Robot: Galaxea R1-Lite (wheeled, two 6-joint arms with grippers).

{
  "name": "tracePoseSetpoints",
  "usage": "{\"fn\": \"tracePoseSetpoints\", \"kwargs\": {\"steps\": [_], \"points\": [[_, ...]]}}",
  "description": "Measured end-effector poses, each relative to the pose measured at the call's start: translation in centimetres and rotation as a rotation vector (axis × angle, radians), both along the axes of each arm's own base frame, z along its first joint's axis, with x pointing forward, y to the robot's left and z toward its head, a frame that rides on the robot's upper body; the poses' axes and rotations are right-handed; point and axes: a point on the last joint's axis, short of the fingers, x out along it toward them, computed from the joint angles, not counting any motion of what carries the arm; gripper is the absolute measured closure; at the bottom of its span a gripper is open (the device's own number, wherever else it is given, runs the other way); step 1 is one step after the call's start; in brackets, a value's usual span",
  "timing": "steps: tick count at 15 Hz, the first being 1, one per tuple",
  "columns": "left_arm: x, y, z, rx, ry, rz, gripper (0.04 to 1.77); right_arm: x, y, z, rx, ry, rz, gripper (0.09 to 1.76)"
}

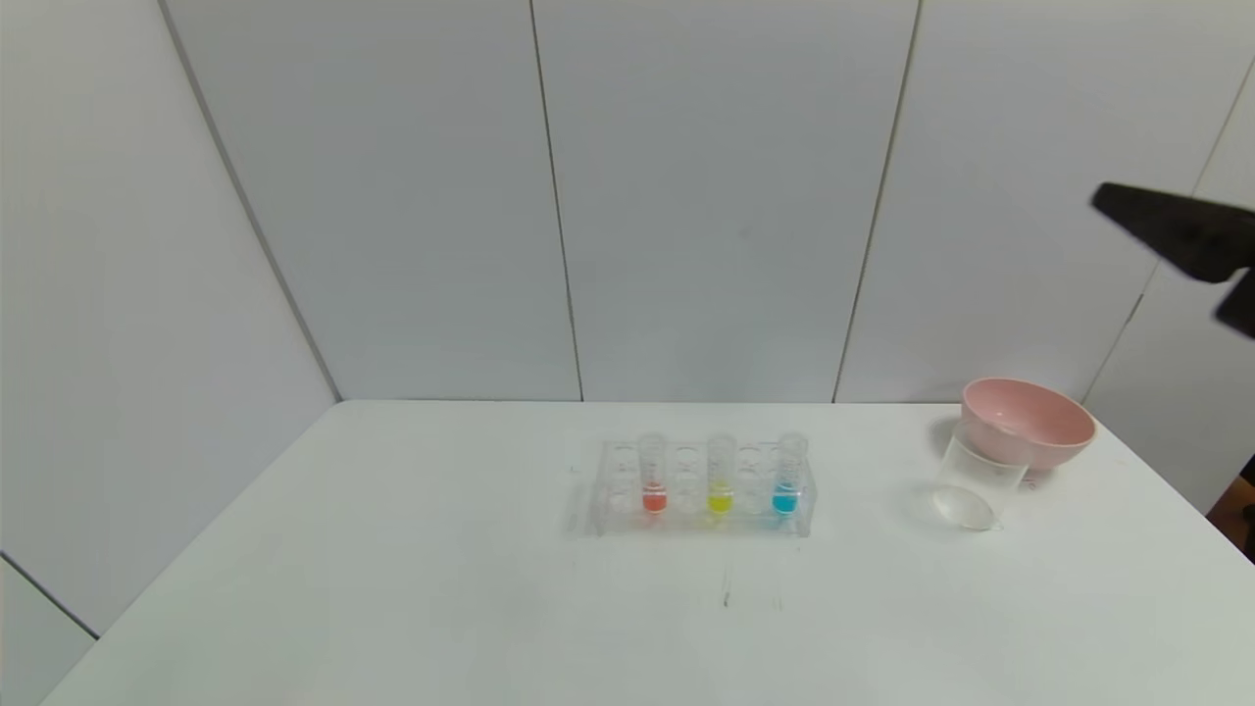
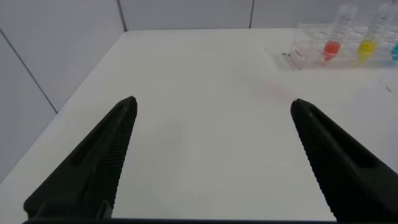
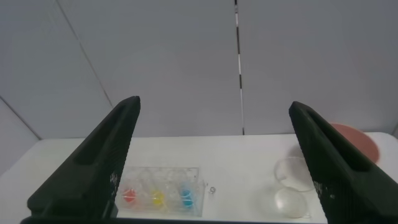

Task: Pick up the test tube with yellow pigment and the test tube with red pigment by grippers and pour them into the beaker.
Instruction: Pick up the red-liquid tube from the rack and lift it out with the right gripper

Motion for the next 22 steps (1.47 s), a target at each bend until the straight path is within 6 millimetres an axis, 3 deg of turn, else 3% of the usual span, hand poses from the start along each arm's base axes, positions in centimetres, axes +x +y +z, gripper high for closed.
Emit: {"fn": "tracePoseSetpoints", "kwargs": {"steps": [3, 6, 9, 16, 22], "points": [[0.0, 0.0, 0.0, 0.000, 0.000, 0.000, 0.05, 1.9, 6.4, -4.1, 0.001, 0.025, 0.016, 0.14], [0.0, 0.0, 0.0, 0.000, 0.000, 0.000, 0.05, 2.6, 11.9, -8.8, -0.064, 0.083, 0.079, 0.14], [0.0, 0.0, 0.0, 0.000, 0.000, 0.000, 0.05, 2.8, 16.3, -12.7, -0.110, 0.112, 0.113, 0.14], [0.0, 0.0, 0.0, 0.000, 0.000, 0.000, 0.05, 5.7, 23.3, -18.8, -0.160, 0.134, 0.081, 0.14], [0.0, 0.0, 0.0, 0.000, 0.000, 0.000, 0.05, 9.3, 26.2, -22.1, -0.157, 0.138, 0.050, 0.14]]}}
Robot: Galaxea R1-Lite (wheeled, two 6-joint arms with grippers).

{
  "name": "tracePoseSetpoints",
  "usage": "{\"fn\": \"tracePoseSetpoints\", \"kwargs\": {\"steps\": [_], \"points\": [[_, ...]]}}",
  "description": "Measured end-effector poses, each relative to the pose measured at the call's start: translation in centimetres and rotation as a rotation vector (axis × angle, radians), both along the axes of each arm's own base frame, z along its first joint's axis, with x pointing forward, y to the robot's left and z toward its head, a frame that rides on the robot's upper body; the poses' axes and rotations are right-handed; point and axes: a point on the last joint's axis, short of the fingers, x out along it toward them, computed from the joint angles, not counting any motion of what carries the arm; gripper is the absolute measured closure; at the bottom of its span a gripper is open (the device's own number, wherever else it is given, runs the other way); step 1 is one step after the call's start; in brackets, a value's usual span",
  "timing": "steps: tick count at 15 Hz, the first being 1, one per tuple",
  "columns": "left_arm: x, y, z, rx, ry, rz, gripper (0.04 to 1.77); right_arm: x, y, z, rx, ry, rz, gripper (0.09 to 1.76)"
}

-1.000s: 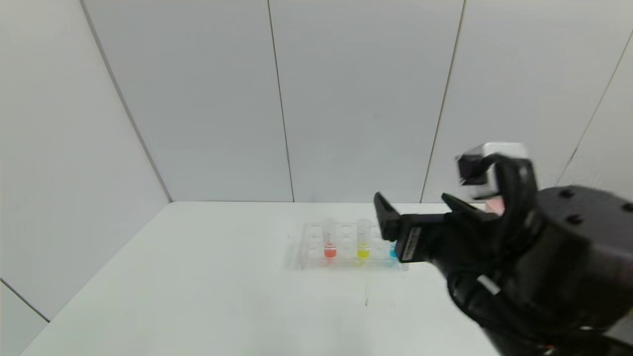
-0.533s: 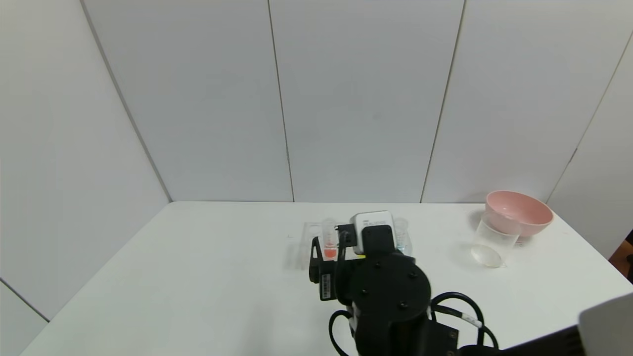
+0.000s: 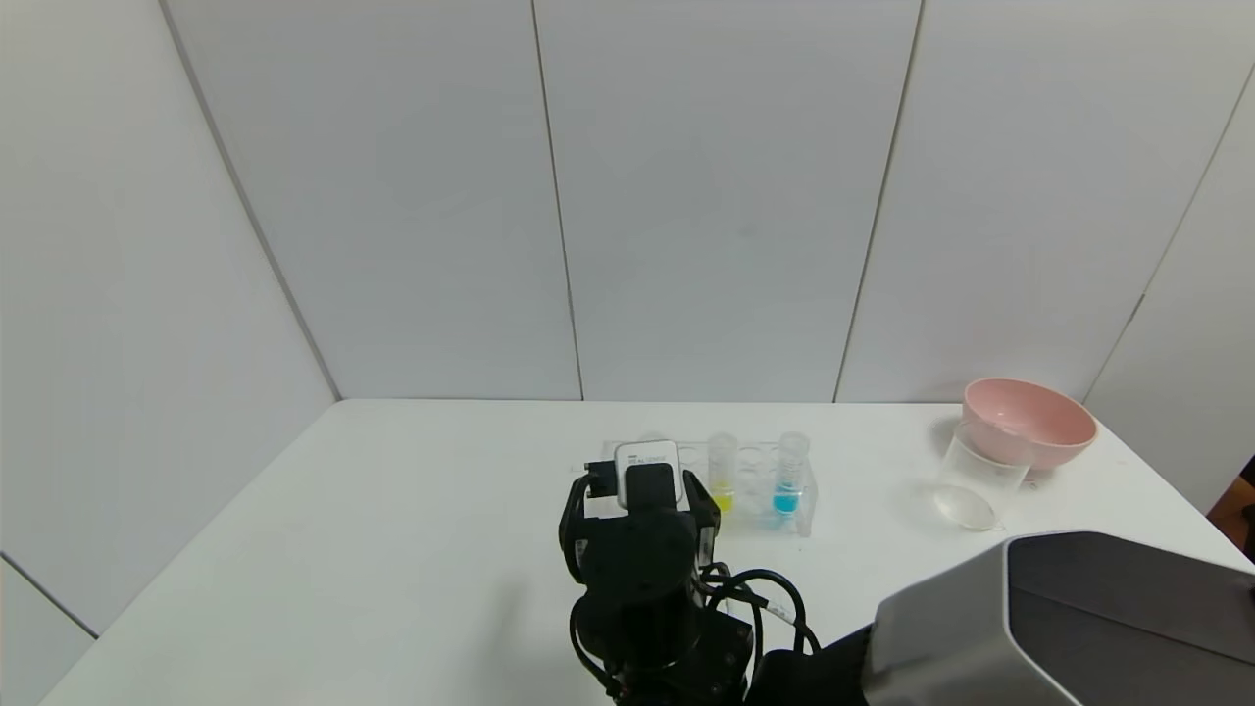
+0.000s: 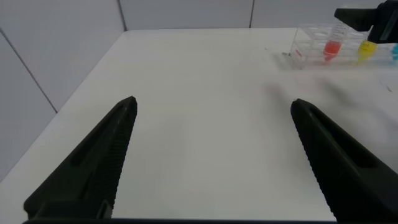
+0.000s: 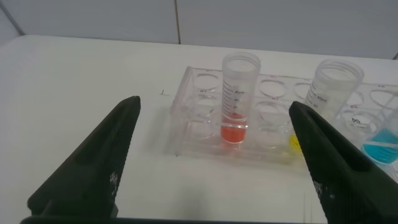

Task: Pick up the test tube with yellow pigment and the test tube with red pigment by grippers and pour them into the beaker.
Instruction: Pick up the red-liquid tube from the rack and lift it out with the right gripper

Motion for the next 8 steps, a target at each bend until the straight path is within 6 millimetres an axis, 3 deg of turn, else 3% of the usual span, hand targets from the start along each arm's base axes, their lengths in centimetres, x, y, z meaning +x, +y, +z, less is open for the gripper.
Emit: {"fn": "tracePoseSetpoints", "kwargs": {"steps": [8], "points": [[0.0, 0.0, 0.0, 0.000, 0.000, 0.000, 0.05, 5.6, -0.2, -2.8, -0.016, 0.024, -0.065, 0.14]]}}
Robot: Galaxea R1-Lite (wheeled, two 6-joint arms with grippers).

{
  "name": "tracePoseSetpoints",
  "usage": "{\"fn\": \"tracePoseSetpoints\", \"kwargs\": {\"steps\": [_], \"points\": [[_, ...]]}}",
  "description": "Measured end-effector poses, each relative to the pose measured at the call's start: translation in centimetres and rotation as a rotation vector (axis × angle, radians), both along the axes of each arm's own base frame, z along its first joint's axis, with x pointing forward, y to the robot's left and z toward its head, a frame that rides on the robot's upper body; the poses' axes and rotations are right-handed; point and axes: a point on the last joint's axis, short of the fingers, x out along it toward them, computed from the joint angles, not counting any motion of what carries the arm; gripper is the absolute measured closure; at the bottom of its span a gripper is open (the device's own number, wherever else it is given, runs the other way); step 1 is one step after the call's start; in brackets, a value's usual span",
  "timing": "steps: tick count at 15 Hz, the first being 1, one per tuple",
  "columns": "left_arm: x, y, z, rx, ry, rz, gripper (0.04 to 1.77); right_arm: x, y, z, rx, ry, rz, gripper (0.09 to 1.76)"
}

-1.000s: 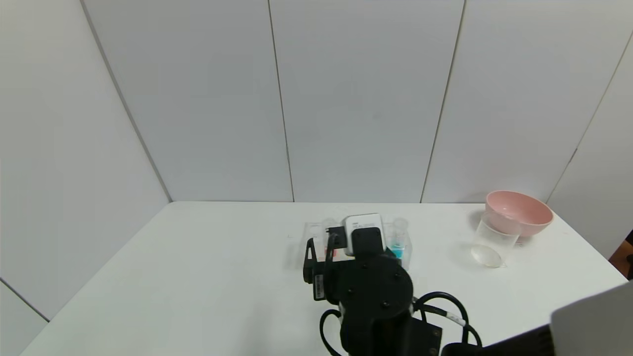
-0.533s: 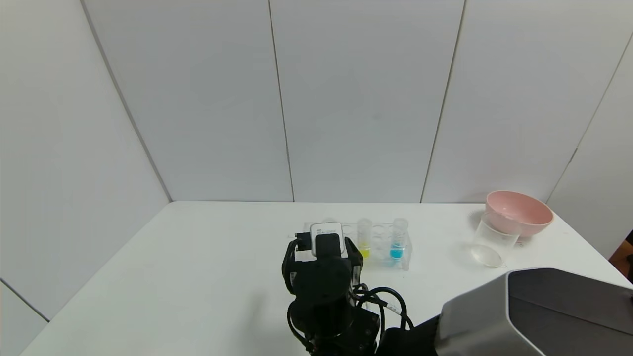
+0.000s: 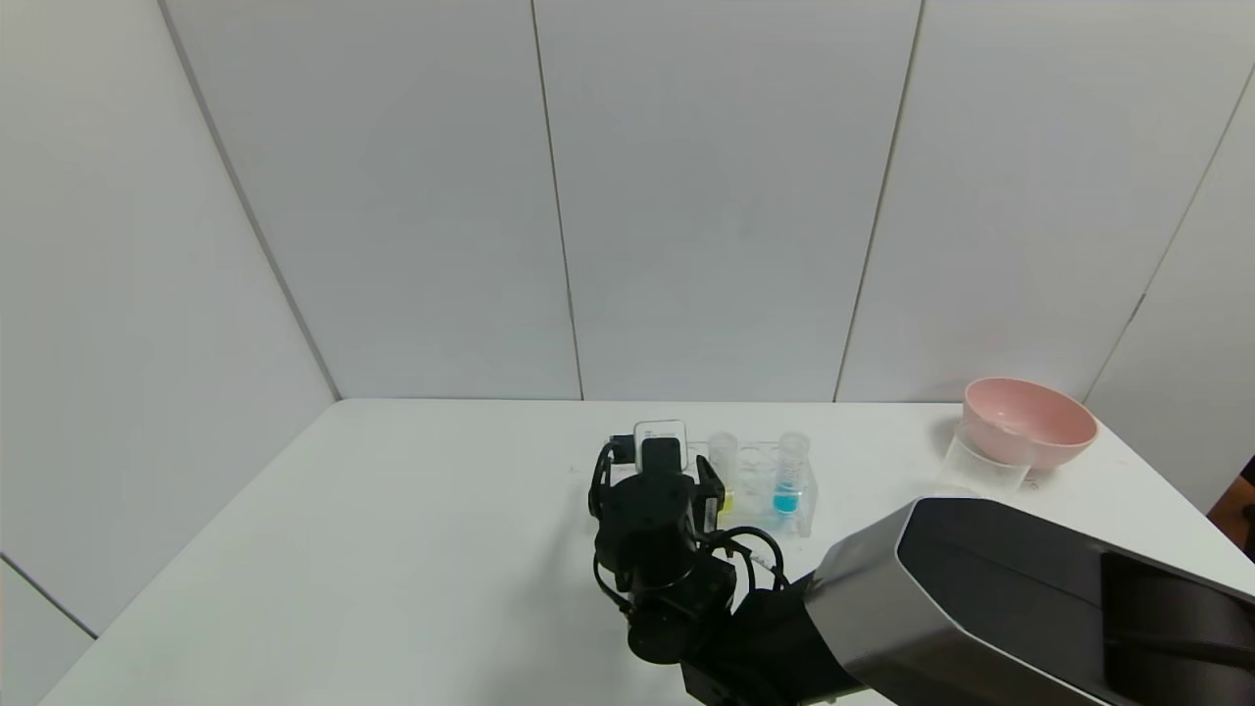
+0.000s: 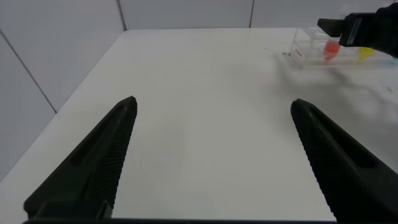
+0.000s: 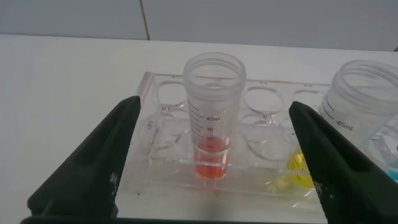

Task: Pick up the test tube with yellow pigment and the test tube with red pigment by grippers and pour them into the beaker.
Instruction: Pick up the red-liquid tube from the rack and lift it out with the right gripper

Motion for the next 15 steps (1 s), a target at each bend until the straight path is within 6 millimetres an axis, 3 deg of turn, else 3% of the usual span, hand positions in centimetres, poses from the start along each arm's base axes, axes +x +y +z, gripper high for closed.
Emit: {"fn": "tracePoseSetpoints", "kwargs": {"steps": [4, 5, 8, 11, 12, 13, 15], "points": [[0.0, 0.0, 0.0, 0.000, 0.000, 0.000, 0.05, 1.0, 0.0, -0.7, -0.002, 0.003, -0.013, 0.14], [0.0, 0.0, 0.0, 0.000, 0.000, 0.000, 0.05, 1.2, -0.1, -0.8, -0.003, 0.005, -0.014, 0.22], [0.0, 0.0, 0.0, 0.000, 0.000, 0.000, 0.05, 1.5, -0.3, -1.0, -0.004, 0.010, 0.004, 0.72], [0.0, 0.0, 0.0, 0.000, 0.000, 0.000, 0.05, 1.5, -0.3, -1.0, -0.002, 0.010, 0.008, 1.04], [0.0, 0.0, 0.0, 0.000, 0.000, 0.000, 0.05, 1.6, -0.2, -0.9, 0.000, 0.008, 0.010, 1.27], [0.0, 0.0, 0.0, 0.000, 0.000, 0.000, 0.05, 1.5, -0.2, -0.9, 0.002, 0.007, 0.010, 1.35], [0.0, 0.0, 0.0, 0.000, 0.000, 0.000, 0.05, 1.5, -0.2, -0.8, 0.004, 0.005, 0.010, 1.35]]}}
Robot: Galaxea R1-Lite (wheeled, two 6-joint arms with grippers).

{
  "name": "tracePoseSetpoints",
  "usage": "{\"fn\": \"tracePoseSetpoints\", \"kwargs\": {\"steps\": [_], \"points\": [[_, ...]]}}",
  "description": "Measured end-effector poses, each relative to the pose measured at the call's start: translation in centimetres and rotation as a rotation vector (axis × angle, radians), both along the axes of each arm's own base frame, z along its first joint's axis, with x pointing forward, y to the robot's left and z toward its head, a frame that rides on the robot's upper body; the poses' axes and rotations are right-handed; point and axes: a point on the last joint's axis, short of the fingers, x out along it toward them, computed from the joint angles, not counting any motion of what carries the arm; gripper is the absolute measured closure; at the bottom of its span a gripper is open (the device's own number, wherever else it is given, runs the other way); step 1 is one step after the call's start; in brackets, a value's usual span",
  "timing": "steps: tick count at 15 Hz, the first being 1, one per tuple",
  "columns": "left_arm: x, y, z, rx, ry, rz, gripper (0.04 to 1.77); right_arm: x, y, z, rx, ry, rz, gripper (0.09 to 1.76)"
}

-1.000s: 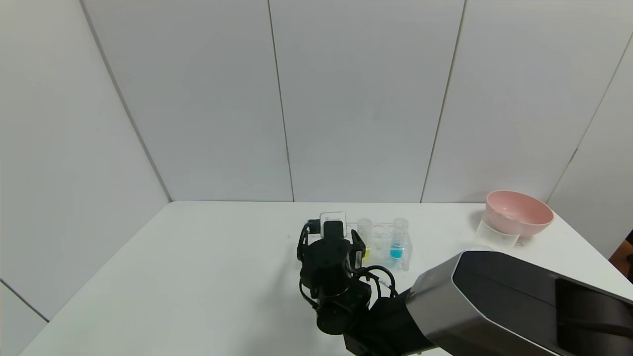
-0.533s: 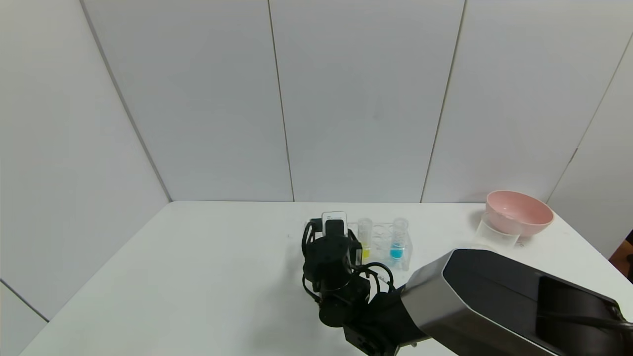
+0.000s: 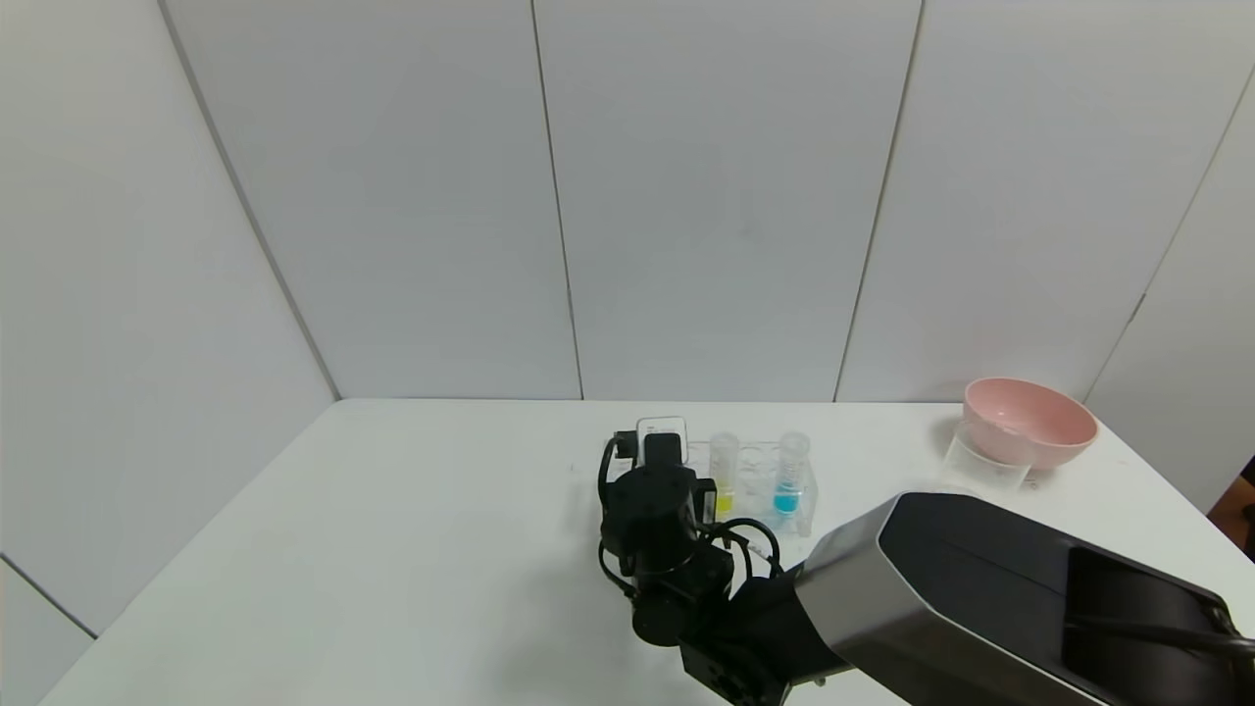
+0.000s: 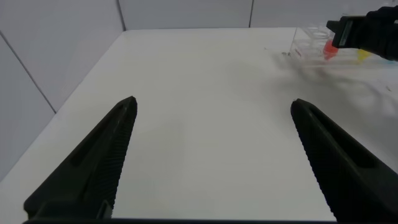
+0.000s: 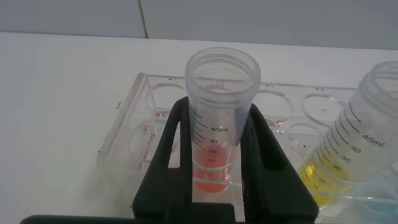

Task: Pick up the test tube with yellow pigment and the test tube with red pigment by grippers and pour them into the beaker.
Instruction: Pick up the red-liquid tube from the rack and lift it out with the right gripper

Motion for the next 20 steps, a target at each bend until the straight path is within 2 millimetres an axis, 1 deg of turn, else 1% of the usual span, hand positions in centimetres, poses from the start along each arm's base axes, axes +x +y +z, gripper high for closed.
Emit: {"fn": "tracePoseSetpoints", "kwargs": {"steps": [5, 9, 11, 16, 18, 20], "points": [[0.0, 0.0, 0.0, 0.000, 0.000, 0.000, 0.05, 0.0, 0.0, 0.6, 0.008, -0.009, 0.000, 1.35], [0.0, 0.0, 0.0, 0.000, 0.000, 0.000, 0.05, -0.1, -0.2, 2.4, 0.009, -0.012, -0.001, 1.35], [0.0, 0.0, 0.0, 0.000, 0.000, 0.000, 0.05, -0.2, -0.3, 4.3, 0.025, -0.026, -0.001, 1.35], [0.0, 0.0, 0.0, 0.000, 0.000, 0.000, 0.05, -1.5, -0.5, 11.2, 0.104, -0.090, 0.020, 1.35], [0.0, 0.0, 0.0, 0.000, 0.000, 0.000, 0.05, -2.3, -1.2, 13.6, 0.136, -0.117, 0.019, 1.35], [0.0, 0.0, 0.0, 0.000, 0.000, 0.000, 0.05, -3.3, -2.8, 15.3, 0.136, -0.127, 0.012, 1.35]]}}
